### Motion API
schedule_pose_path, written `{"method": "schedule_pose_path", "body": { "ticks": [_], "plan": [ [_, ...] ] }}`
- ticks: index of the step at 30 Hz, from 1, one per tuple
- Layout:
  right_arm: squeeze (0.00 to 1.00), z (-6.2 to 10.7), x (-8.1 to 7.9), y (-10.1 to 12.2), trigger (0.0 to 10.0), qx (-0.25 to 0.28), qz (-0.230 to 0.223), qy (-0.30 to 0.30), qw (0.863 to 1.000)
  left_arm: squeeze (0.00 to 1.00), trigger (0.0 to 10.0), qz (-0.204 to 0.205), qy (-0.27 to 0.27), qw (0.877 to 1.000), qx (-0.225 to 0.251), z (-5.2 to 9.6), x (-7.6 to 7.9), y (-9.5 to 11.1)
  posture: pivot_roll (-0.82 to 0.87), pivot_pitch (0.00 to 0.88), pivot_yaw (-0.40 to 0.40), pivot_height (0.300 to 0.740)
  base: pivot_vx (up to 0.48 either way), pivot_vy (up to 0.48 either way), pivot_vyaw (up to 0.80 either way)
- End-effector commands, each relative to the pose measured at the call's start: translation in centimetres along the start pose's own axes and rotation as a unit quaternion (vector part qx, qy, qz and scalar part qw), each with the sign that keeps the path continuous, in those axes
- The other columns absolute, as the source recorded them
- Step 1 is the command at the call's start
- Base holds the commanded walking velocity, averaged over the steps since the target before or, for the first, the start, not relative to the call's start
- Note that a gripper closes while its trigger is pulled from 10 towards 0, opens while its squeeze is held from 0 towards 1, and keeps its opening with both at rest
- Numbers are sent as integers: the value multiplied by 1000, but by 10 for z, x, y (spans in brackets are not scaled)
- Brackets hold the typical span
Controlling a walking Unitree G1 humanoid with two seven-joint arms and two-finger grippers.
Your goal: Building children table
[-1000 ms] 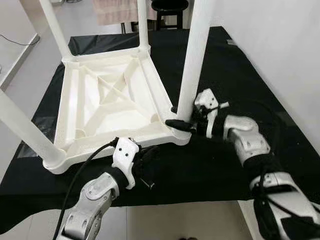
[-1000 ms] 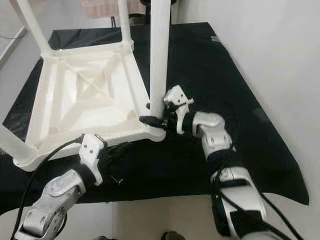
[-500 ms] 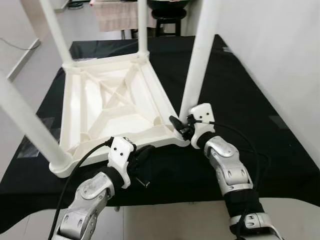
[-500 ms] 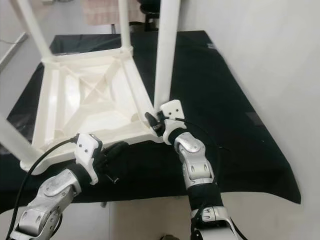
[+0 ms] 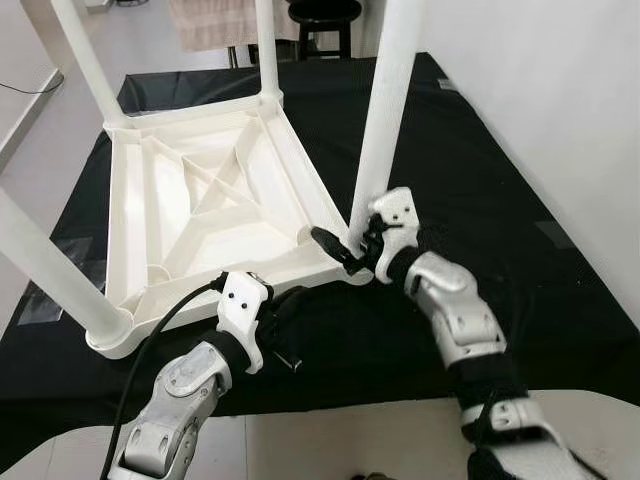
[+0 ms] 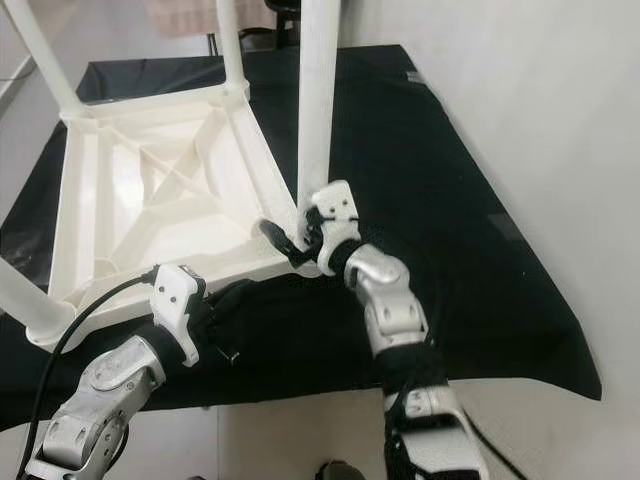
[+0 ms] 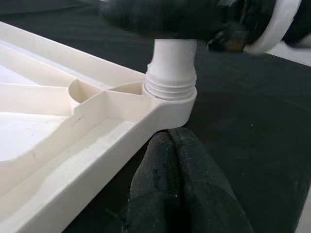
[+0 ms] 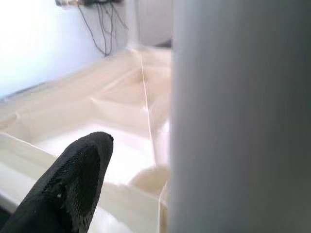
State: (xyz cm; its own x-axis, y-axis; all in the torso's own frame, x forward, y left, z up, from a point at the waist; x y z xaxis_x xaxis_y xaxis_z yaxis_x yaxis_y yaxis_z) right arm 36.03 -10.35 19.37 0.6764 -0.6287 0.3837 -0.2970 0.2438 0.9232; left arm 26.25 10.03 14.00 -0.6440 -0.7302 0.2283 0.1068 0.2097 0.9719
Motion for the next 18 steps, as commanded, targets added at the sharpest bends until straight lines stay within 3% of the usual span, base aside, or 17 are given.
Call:
{"method": "schedule_pose_path", "body": {
  "ticks": [1, 2, 5, 8, 10, 11, 18],
  "plan": [
    [0, -5, -4, 9, 10000, 34, 12, 94, 995, 0, 10000, 0, -1, 1000, -6, 1, -1, -3, -25, 114, -11, 740, 0, 0, 0],
    [0, -5, -4, 9, 10000, 34, 12, 94, 995, 0, 10000, 0, -1, 1000, -6, 1, -1, -3, -25, 114, -11, 740, 0, 0, 0],
    [0, -3, 3, 11, 10000, 41, 19, 173, 984, 0, 10000, -1, 1, 1000, -5, 1, -1, -3, -21, 117, -10, 740, 0, 0, 0],
    [0, -3, 3, 11, 10000, 41, 19, 173, 984, 0, 10000, -1, 1, 1000, -5, 1, -1, -3, -21, 117, -10, 740, 0, 0, 0],
    [0, -3, 6, 12, 9412, 43, 11, 199, 979, 0, 10000, -1, 1, 1000, -5, 1, -1, -3, -19, 120, -6, 740, 0, 0, 0],
    [0, -1, 8, 13, 0, 43, 2, 217, 975, 0, 10000, -1, 1, 1000, -5, 1, 0, -3, -18, 121, -6, 740, 0, 0, 0],
    [0, 1, 15, 12, 0, 38, -1, 202, 979, 0, 10000, 0, -1, 1000, -6, 1, 0, -3, -20, 126, -6, 740, 0, 0, 0]
  ]
}}
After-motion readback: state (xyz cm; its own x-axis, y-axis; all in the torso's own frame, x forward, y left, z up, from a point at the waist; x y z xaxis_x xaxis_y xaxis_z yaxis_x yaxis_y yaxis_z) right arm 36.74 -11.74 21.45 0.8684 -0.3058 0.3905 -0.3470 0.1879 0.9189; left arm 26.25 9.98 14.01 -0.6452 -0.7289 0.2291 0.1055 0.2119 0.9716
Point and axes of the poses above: a point about 5 cm out from each wrist's last joint towards the gripper, its own z axis pointing back from the gripper into the wrist, its own y axis along the axis of the wrist's last joint, x = y × z, the point moved 1 cm from there along -z, pointing out of the wrist towards the gripper, and after that the axes turned 15 degrees about z, right-handed, at the moved point
